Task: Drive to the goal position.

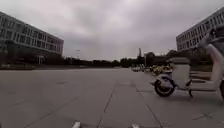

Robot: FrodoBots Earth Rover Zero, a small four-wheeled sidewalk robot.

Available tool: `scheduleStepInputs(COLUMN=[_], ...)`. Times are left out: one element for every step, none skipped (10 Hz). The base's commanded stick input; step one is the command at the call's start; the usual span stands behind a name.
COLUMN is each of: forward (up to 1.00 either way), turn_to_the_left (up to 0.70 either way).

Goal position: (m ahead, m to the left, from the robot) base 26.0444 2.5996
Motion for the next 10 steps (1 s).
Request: scheduleStepInputs(forward=[0.70, 0.70, 0.70, 0.70, 0.70, 0.70, 0.70, 0.70, 0.70, 0.70], turn_to_the_left=[-0.01, 0.00, 0.00, 0.00, 0.00, 0.00, 0.00, 0.00, 0.00, 0.00])
